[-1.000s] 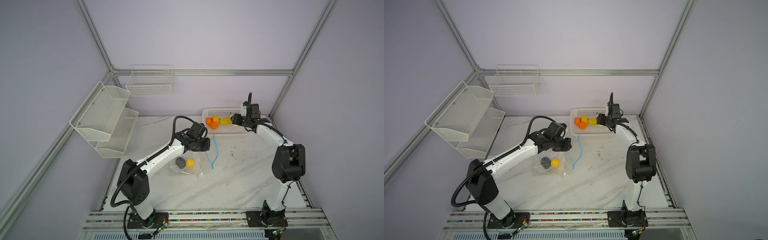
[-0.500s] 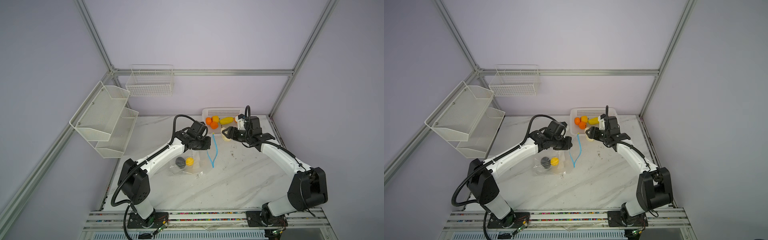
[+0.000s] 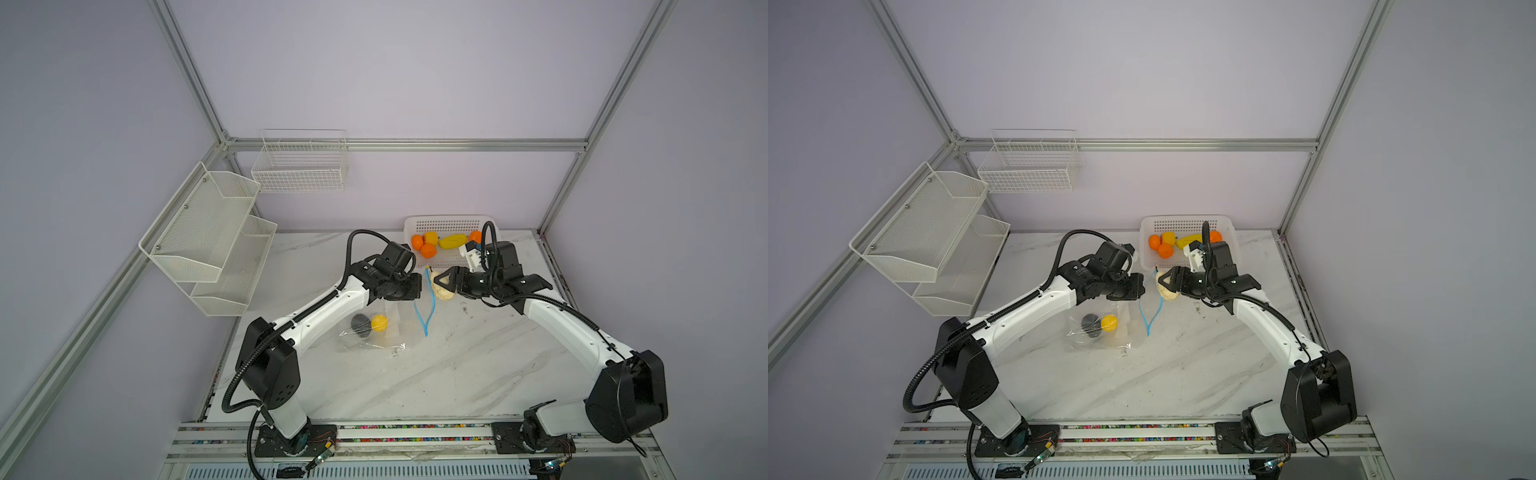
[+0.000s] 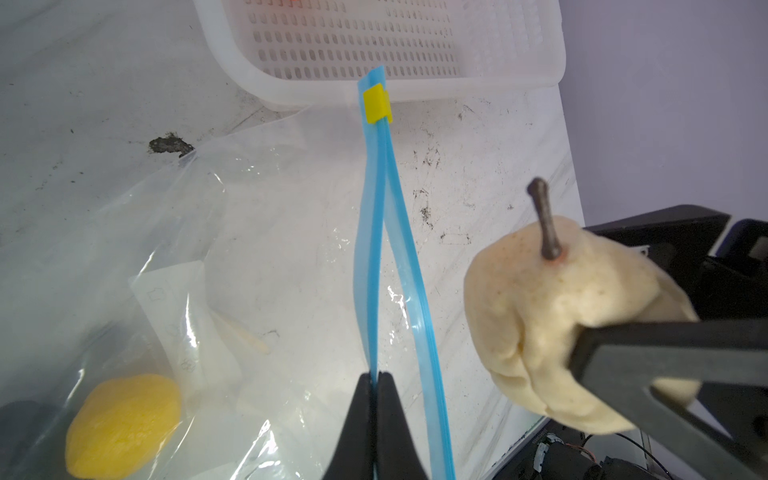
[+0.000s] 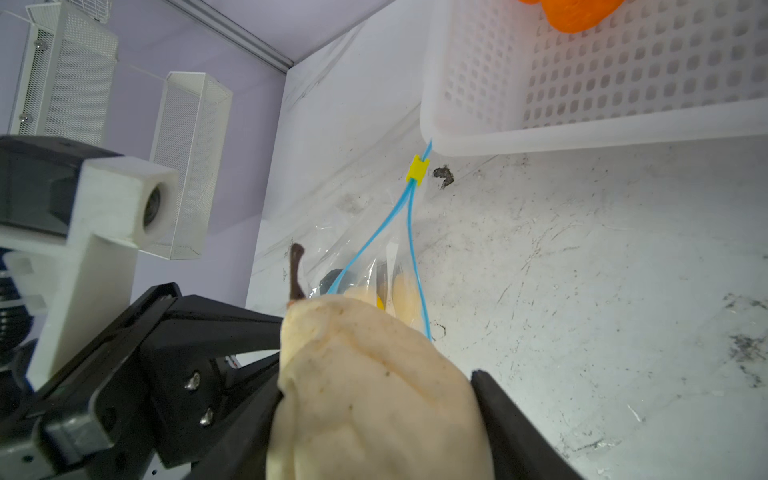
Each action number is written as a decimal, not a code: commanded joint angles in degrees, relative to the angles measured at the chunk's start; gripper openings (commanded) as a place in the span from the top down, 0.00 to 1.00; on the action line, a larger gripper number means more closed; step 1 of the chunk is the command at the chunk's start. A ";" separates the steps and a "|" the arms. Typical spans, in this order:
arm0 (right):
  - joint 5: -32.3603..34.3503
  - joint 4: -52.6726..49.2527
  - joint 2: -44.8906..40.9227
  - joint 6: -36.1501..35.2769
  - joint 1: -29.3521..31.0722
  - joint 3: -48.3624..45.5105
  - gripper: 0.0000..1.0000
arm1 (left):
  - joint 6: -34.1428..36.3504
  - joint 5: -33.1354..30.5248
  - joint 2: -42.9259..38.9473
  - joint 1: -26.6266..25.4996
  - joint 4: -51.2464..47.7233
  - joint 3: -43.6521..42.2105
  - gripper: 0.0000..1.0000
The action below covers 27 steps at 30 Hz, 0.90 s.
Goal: Place the food in the zip-top bag and seal the zipper
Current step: 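Lift the pale pear with the right gripper and carry it to the bag mouth, then lower the pale pear into the bag opening beside the left gripper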
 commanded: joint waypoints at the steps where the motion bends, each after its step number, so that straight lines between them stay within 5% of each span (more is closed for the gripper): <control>1: -2.37 1.47 -1.01 2.45 1.55 -0.59 0.44 | -0.22 0.60 0.17 -0.37 1.25 4.84 1.00; 27: 0.96 0.31 3.16 0.51 4.48 -1.93 0.45 | -0.21 0.08 -0.88 -0.99 1.22 4.81 1.00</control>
